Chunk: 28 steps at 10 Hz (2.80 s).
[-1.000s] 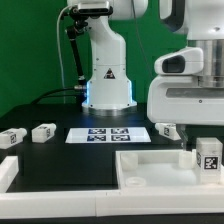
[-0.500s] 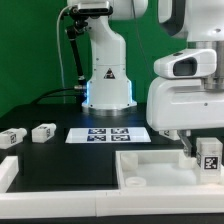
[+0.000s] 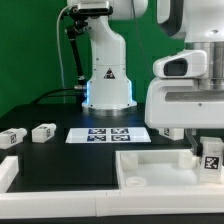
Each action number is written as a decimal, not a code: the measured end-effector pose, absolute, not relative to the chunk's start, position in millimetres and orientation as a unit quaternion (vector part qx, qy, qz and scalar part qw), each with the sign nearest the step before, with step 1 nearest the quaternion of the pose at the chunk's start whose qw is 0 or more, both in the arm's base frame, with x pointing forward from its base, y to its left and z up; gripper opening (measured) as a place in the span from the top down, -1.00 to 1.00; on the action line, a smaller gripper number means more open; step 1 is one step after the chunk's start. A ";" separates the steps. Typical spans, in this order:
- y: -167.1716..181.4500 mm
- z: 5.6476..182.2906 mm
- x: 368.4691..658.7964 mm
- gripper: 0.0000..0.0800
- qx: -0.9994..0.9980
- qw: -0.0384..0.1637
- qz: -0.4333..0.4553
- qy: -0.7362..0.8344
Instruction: Assemble square table
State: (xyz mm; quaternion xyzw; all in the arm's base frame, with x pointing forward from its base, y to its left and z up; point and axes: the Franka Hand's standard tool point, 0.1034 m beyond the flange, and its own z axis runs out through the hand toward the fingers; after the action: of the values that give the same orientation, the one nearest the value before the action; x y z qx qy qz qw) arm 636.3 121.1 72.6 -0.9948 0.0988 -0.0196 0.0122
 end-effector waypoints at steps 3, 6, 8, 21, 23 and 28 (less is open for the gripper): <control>120.0 72.3 634.7 0.27 -0.943 0.003 -0.011 0.331; 111.1 70.5 633.4 0.27 -0.867 0.040 -0.008 0.496; 111.3 70.7 632.7 0.27 -0.836 0.038 -0.005 0.547; 125.7 74.6 624.9 -0.62 -0.927 0.033 -0.033 0.373; 125.8 76.0 626.6 -0.62 -0.968 0.023 -0.041 0.245; 116.5 67.8 632.4 -0.62 -0.998 0.000 -0.057 -0.027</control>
Offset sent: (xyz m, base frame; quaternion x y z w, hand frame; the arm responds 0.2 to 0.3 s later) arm 0.0035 0.0088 -0.0053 0.0669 0.0058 0.4660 0.8822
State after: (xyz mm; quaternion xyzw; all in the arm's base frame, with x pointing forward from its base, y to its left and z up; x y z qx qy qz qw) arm 632.4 116.5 67.8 -0.9980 -0.0271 -0.0574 -0.0003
